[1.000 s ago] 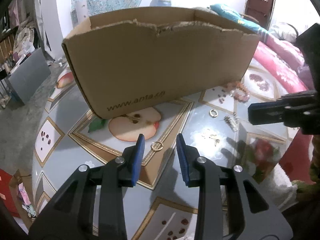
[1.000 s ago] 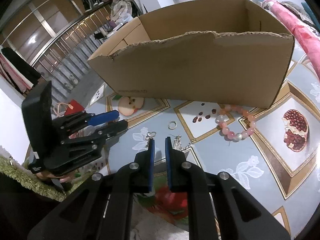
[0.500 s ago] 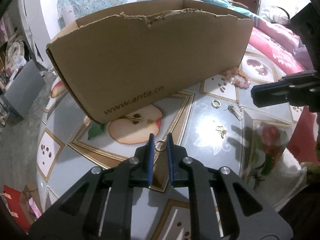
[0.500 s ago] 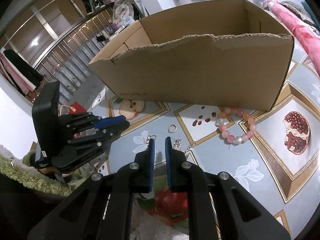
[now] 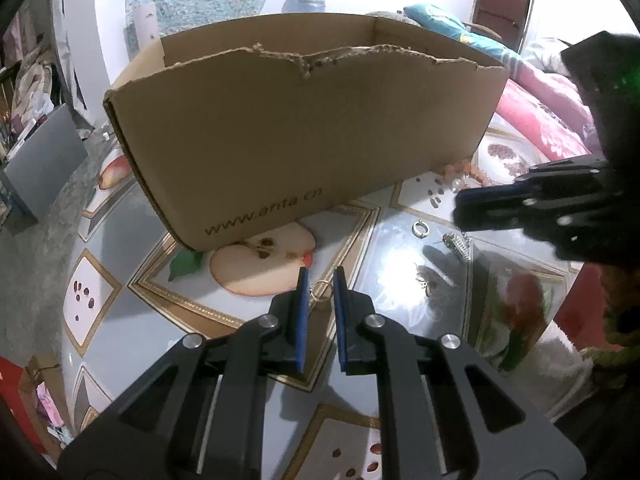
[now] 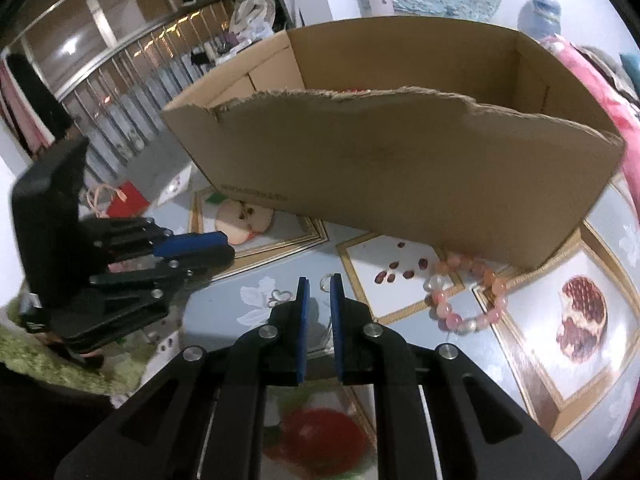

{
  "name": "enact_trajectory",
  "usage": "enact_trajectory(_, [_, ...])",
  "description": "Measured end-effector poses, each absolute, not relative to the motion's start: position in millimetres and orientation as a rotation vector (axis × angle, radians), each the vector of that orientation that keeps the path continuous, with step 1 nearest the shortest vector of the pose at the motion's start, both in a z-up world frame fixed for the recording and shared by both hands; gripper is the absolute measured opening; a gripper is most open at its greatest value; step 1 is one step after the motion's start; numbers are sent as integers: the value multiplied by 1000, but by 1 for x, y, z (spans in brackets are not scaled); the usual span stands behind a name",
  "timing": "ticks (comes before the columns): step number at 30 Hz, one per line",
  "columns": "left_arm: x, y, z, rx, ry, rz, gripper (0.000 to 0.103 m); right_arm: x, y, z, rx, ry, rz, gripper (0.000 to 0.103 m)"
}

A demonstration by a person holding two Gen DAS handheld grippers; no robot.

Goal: Organize jewelry

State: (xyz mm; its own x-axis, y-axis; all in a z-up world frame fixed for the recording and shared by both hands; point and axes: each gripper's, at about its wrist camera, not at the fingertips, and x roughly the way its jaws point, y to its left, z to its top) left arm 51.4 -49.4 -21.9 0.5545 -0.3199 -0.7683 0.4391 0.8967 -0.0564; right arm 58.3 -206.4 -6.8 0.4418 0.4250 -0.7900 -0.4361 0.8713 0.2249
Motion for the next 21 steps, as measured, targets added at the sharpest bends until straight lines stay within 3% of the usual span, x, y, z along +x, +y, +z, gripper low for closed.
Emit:
enact_trajectory(6, [51, -49, -22, 138, 872, -457, 11, 65, -197, -14, -116, 975, 540, 19])
enact_trajectory(18, [51, -44, -24, 138, 874, -466, 11, 75, -186, -25, -257, 979, 683, 19])
enact_trajectory(21, [51, -44, -24, 136, 873, -465, 11, 75, -186, -25, -277, 977, 707, 15])
